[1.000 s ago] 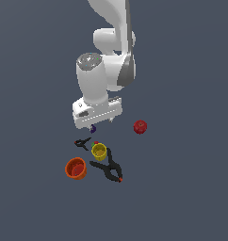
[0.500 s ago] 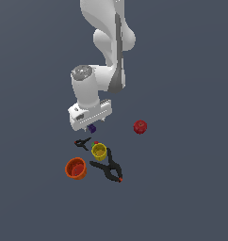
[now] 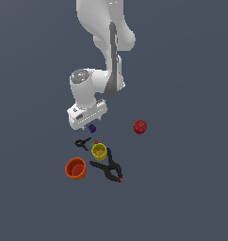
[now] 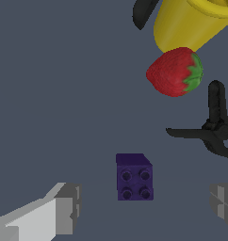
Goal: Pick up a designated object from a clutter of objects.
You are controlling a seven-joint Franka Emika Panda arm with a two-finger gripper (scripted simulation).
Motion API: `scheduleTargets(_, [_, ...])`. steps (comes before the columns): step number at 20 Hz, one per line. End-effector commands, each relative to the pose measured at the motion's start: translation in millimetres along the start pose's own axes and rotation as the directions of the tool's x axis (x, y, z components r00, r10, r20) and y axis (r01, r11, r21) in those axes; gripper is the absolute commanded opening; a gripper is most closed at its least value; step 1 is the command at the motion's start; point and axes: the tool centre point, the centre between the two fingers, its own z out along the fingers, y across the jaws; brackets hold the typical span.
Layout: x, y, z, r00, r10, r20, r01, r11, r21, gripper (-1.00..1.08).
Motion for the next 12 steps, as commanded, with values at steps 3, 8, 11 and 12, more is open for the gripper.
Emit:
scheduleTargets(3, [-7.6, -1.0, 5.8, 1.000, -0.023, 0.002, 0.023, 1.000, -0.001, 1.00])
scheduleTargets(8, [-8.3, -1.1, 6.5, 1.000, -0.023, 0.002, 0.023, 1.000, -0.001, 1.00])
scheduleTargets(11, [-8.6, -1.2, 10.5, 1.000, -0.023, 0.002, 0.023, 1.000, -0.001, 1.00])
scheduleTargets(12, [-8.5, -1.4, 12.8, 1.000, -0.024, 0.002, 0.024, 1.000, -0.001, 1.00])
